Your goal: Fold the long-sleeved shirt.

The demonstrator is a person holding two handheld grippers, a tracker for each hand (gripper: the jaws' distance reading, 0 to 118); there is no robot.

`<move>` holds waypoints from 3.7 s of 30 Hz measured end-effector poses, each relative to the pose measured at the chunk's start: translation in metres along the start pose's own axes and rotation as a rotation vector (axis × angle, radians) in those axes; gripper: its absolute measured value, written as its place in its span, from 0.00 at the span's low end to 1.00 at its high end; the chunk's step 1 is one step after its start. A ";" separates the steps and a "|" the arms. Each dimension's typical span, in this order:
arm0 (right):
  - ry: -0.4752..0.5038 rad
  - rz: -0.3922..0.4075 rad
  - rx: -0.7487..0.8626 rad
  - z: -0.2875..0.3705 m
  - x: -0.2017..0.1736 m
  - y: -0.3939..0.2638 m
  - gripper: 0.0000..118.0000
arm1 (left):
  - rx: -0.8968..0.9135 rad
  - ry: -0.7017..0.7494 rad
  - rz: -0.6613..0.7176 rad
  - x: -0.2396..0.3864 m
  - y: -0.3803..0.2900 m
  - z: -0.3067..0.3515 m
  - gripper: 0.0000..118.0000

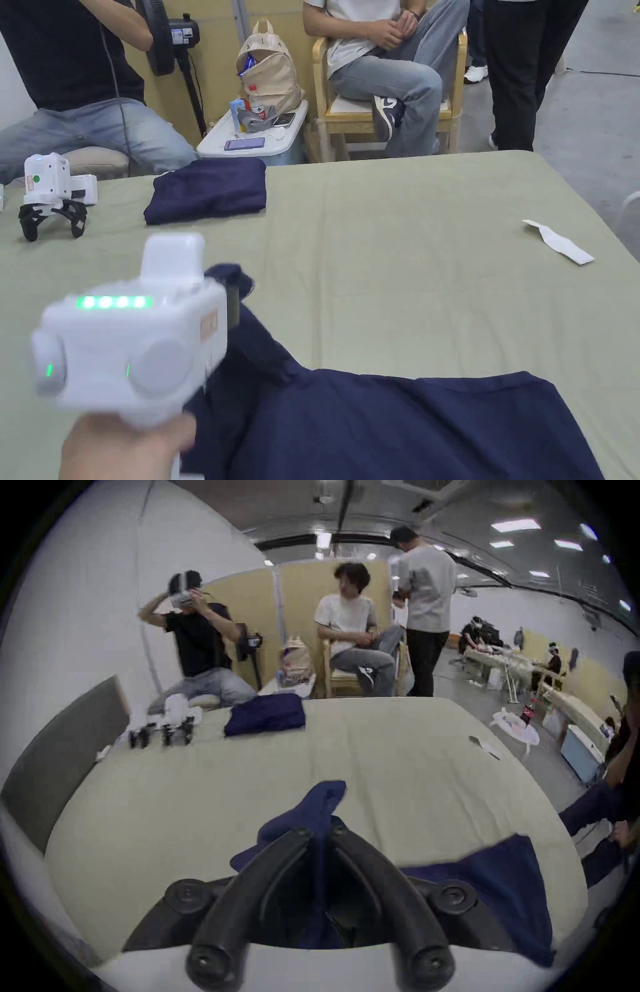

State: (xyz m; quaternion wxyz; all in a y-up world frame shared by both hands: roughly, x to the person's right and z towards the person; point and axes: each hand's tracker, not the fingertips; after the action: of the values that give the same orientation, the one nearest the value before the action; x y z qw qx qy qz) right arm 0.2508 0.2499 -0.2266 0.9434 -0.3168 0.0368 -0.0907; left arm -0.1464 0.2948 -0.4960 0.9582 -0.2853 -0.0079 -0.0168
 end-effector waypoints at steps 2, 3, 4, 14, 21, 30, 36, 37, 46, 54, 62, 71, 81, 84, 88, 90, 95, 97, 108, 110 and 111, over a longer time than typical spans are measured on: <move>0.023 -0.023 -0.022 0.007 -0.002 -0.007 0.01 | -0.035 -0.014 -0.039 0.006 -0.047 0.033 0.00; 0.040 -0.042 -0.032 0.009 -0.002 -0.010 0.01 | -0.069 0.009 -0.027 0.013 -0.070 0.046 0.02; 0.053 -0.058 -0.048 0.009 -0.003 -0.013 0.01 | -0.106 0.006 0.012 0.014 -0.094 0.056 0.06; 0.076 0.076 0.087 -0.004 -0.033 0.024 0.01 | -0.029 -0.172 0.175 -0.049 -0.088 0.136 0.47; 0.046 0.195 0.247 -0.067 -0.076 0.072 0.01 | 0.133 -0.045 0.141 -0.076 -0.045 0.115 0.00; 0.140 0.104 0.135 -0.117 -0.085 0.056 0.01 | -0.040 -0.128 0.161 -0.077 -0.102 0.050 0.00; 0.106 0.076 0.104 -0.116 -0.061 0.048 0.01 | -0.024 -0.177 0.121 -0.101 -0.018 -0.054 0.76; 0.101 0.065 0.094 -0.118 -0.056 0.048 0.01 | -0.096 -0.187 0.113 -0.105 -0.009 -0.083 0.90; 0.066 0.035 0.019 -0.133 -0.037 0.032 0.01 | -0.593 -0.218 0.014 -0.121 -0.094 -0.219 0.91; 0.060 0.060 -0.025 -0.142 -0.039 0.025 0.01 | -0.538 -0.108 0.036 -0.091 -0.089 -0.195 0.91; 0.054 0.060 -0.050 -0.149 -0.042 0.024 0.01 | -0.466 -0.111 0.104 -0.103 -0.096 -0.196 0.08; -0.032 0.122 0.070 -0.179 0.006 0.084 0.01 | -0.182 -0.162 0.180 -0.093 -0.053 -0.094 0.08; 0.028 0.005 -0.200 -0.318 0.083 0.137 0.73 | -0.195 -0.184 0.133 -0.082 -0.050 -0.086 0.08; 0.086 0.039 -0.252 -0.340 0.073 0.115 0.75 | -0.214 -0.164 0.124 -0.095 -0.060 -0.103 0.08; -0.017 0.156 -0.324 -0.356 0.050 0.091 0.47 | -0.271 -0.163 0.155 -0.102 -0.070 -0.118 0.08; -0.017 0.197 -0.296 -0.347 0.040 0.094 0.40 | -0.293 -0.158 0.144 -0.102 -0.072 -0.123 0.08; -0.002 0.158 -0.173 -0.315 0.032 0.104 0.07 | -0.281 -0.144 0.133 -0.097 -0.067 -0.111 0.08; -0.021 0.155 -0.070 -0.281 0.026 0.116 0.07 | -0.206 -0.153 0.177 -0.103 -0.057 -0.084 0.08; -0.032 0.211 0.154 -0.082 -0.007 0.067 0.07 | -0.037 -0.148 0.058 -0.099 -0.105 0.127 0.08; -0.022 0.210 0.134 -0.055 -0.005 0.035 0.07 | -0.059 -0.098 0.016 -0.097 -0.140 0.153 0.08; -0.019 0.208 0.093 -0.043 -0.004 0.017 0.07 | -0.074 -0.081 -0.005 -0.093 -0.160 0.162 0.08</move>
State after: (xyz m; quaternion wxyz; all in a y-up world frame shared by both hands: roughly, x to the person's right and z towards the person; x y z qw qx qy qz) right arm 0.2436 0.2390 -0.2710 0.9618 -0.2679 0.0561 0.0089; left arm -0.2463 0.2522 -0.2751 0.9459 -0.3208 -0.0469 -0.0080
